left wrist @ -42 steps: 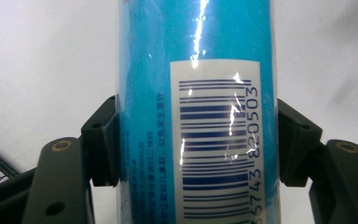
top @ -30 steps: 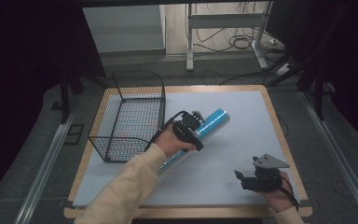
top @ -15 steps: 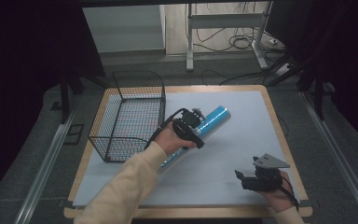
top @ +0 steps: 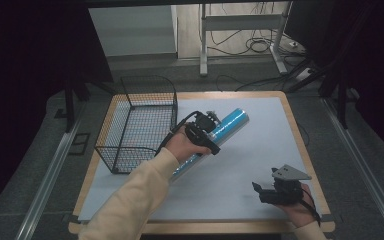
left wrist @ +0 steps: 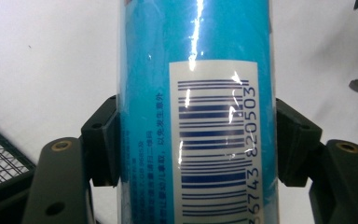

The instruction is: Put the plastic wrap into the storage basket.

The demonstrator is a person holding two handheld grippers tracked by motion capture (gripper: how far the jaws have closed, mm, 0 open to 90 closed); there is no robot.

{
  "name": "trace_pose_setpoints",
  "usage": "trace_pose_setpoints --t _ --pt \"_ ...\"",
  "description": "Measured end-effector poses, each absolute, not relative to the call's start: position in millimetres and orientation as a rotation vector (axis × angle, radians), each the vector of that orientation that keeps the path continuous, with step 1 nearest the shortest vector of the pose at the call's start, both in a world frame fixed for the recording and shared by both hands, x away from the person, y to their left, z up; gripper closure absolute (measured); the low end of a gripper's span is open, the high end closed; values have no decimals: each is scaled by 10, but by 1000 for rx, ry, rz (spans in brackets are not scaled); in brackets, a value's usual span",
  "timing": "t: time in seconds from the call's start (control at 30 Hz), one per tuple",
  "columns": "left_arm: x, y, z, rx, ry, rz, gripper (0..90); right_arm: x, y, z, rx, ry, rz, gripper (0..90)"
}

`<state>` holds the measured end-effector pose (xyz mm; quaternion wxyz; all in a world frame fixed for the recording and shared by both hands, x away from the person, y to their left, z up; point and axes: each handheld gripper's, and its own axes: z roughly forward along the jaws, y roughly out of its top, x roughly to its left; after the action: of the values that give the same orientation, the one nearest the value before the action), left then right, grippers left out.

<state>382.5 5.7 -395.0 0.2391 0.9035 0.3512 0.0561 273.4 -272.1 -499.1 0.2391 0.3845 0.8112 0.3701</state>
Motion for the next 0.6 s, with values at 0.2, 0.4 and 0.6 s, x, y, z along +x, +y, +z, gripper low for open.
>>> trace_pose_setpoints --t 0.2,0.4,0.6 --pt "3845 80 -3854 2448 962 163 315 2734 -2726 -4986 1051 2217 1016 150" --pt "3887 87 -3755 2449 964 177 316 2740 -2726 -4994 1052 2219 1011 150" --pt "3929 88 -3692 2443 966 184 315 2742 -2729 -4995 1055 2222 1013 150"
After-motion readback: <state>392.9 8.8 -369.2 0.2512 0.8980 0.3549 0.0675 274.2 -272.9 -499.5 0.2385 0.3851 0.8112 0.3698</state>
